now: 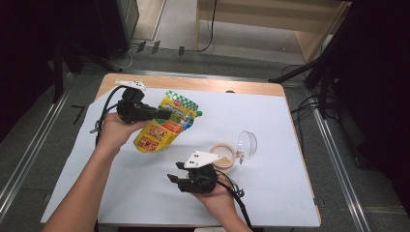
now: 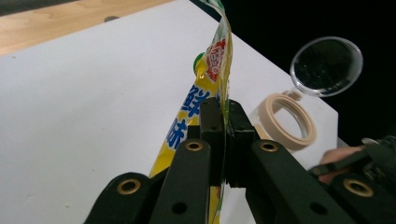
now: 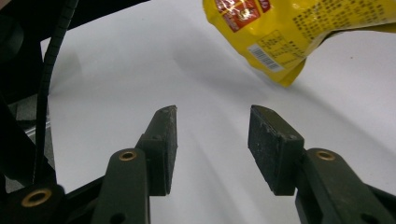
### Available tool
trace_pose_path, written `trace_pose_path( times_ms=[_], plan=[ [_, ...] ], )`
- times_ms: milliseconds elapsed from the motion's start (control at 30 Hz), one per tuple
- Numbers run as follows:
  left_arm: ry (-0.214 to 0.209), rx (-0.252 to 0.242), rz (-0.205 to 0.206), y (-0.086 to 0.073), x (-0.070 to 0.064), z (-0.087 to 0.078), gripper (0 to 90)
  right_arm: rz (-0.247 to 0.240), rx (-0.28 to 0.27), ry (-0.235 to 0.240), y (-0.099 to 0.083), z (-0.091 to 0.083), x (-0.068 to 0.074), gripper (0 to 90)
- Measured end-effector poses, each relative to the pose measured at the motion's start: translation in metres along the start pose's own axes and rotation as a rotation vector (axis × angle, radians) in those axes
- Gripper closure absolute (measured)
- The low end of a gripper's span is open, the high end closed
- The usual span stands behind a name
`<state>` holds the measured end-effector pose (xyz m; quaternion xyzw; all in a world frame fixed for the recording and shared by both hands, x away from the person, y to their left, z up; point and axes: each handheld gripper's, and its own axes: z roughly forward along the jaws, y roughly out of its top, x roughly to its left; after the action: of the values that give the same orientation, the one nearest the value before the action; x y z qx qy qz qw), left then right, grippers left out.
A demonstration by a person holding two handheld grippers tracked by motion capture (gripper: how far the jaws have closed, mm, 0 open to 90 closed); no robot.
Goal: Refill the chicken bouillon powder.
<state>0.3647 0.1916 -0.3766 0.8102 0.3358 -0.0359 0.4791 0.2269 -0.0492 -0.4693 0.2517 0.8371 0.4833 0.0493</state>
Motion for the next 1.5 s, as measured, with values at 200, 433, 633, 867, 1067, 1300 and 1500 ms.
trace_pose_path(
  times_ms=[200,433,633,867,1067,1300,1500],
  plan=[
    [0.030,-0.041,-0.022,-0.004,0.014,0.004,89.6,-0.005,0.002,-0.005,0.000,-0.001,0.000,53.8],
    [0.022,-0.046,-0.046,-0.009,0.018,-0.004,89.1,-0.003,-0.004,-0.004,0.001,-0.002,-0.001,53.9],
    [0.020,-0.034,-0.056,-0.017,0.018,-0.012,88.0,-0.003,-0.008,-0.007,0.002,-0.005,-0.001,54.0],
    [0.026,-0.024,-0.042,-0.029,0.012,-0.024,87.1,-0.005,-0.012,-0.006,0.003,-0.006,-0.002,54.0],
    [0.038,-0.029,-0.048,-0.043,0.008,-0.039,85.3,-0.008,-0.019,-0.014,0.004,-0.009,-0.002,54.2],
    [0.022,-0.059,-0.027,-0.047,0.003,-0.054,78.3,-0.014,-0.016,-0.012,0.005,-0.008,-0.002,54.3],
    [0.016,-0.044,-0.017,-0.046,-0.001,-0.060,73.7,-0.014,-0.009,-0.010,0.005,-0.007,-0.001,54.5]
  ],
)
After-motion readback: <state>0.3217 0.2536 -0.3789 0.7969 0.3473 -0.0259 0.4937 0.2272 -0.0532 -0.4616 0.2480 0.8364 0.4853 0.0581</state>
